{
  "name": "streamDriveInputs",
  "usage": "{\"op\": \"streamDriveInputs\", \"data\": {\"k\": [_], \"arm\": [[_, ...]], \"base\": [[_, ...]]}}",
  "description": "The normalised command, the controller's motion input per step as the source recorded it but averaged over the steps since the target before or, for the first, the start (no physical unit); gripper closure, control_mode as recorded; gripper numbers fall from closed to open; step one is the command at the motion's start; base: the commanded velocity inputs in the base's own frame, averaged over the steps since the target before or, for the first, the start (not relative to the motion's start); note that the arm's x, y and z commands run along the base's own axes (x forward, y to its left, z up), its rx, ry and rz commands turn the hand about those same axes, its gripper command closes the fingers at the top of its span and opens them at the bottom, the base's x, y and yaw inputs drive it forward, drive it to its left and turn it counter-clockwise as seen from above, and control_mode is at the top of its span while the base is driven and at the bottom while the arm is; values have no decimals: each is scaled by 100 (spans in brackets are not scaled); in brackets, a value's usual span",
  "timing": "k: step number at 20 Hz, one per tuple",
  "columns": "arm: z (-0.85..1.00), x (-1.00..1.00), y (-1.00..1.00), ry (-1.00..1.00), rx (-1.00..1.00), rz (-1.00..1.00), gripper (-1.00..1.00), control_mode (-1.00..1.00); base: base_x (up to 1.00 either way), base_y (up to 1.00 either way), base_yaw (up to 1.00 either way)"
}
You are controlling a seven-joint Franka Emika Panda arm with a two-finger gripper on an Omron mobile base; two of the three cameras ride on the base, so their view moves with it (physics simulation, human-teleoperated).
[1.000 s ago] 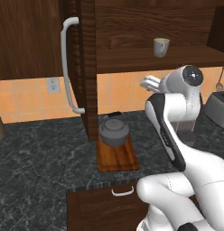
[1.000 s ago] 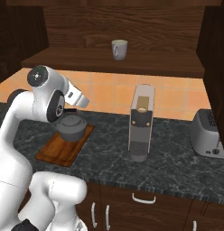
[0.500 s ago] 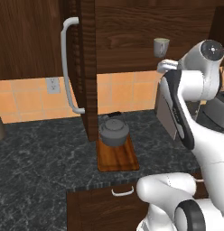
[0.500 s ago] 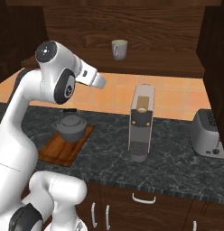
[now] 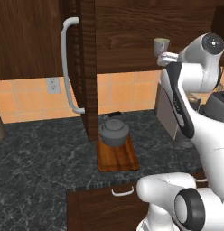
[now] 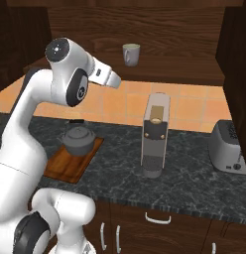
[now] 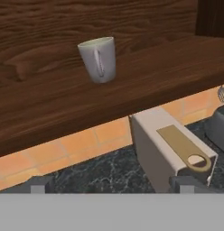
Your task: Pick the kettle from the counter and place it on the tray. Then pick the mug from the cabinet and place it on the tray. Then close the cabinet doors.
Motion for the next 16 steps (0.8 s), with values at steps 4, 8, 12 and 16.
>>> {"op": "streamDriveInputs", "data": {"k": [4,8,12,16], "arm": [[12,69,-8,5,0,0,-100,-100],[2,70,-11,17,0,0,-100,-100],[0,66,-18,11,0,0,-100,-100],[0,53,-16,-1,0,1,-100,-100]], "base": [[0,0,0],[0,0,0],[0,0,0],[0,0,0]]}}
